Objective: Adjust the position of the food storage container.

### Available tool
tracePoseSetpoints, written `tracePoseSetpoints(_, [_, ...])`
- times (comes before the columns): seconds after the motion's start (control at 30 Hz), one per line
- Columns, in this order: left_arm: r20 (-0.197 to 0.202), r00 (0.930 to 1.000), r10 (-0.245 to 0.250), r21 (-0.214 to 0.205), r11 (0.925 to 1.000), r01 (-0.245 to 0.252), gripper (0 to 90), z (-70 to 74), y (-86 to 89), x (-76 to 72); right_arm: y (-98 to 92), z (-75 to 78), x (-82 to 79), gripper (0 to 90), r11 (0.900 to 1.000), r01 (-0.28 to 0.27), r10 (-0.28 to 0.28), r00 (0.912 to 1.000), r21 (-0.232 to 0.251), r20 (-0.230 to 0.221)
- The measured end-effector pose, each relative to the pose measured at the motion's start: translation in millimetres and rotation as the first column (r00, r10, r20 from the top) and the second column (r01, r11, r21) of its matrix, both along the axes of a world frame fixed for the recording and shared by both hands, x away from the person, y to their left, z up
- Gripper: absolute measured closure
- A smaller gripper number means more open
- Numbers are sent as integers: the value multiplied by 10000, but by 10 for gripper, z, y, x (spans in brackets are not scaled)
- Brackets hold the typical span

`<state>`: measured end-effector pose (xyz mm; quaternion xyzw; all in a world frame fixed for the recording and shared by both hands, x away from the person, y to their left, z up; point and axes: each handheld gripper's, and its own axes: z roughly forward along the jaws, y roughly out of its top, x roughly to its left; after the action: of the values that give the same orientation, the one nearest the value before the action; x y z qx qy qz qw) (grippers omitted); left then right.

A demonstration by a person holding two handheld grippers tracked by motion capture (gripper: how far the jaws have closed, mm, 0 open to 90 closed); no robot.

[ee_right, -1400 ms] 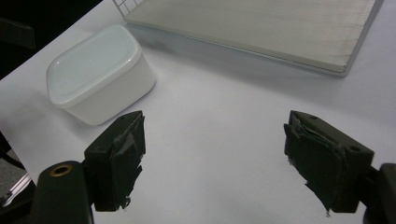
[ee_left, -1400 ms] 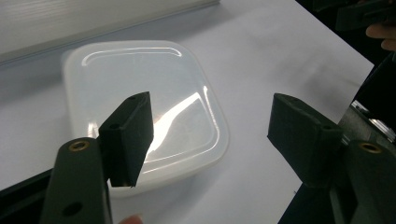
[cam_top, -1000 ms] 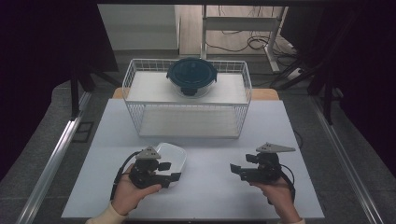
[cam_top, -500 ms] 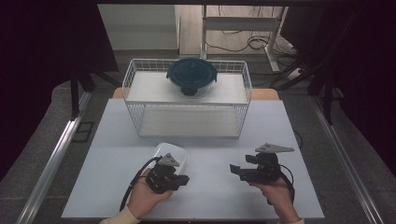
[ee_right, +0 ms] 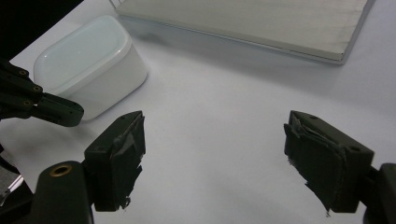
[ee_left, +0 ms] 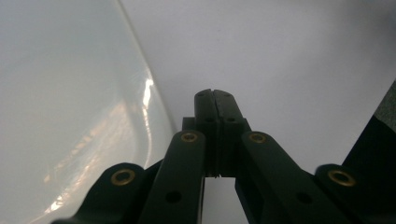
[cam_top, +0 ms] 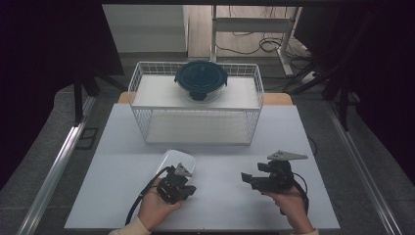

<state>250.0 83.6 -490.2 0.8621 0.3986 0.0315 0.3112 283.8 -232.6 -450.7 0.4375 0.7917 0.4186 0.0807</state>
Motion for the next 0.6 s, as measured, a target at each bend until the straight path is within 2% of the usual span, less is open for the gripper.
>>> tracePoseSetpoints(0.3, [-63, 10000, 2, -38, 10000, -2, 900, -8, 53, -9, -1, 2, -5, 203, 10000, 1, -1, 10000, -10, -14])
tracePoseSetpoints(0.5, [-59, 9993, 375, -150, 9992, -376, 900, 1, 258, -4, -31, 9, 0, 203, 10000, 54, -54, 10000, 6, 31])
tracePoseSetpoints(0.6, [-97, 9990, 443, -142, 9989, -445, 900, -1, 340, 5, -39, 16, -2, 203, 9998, 25, -24, 10000, 215, -47])
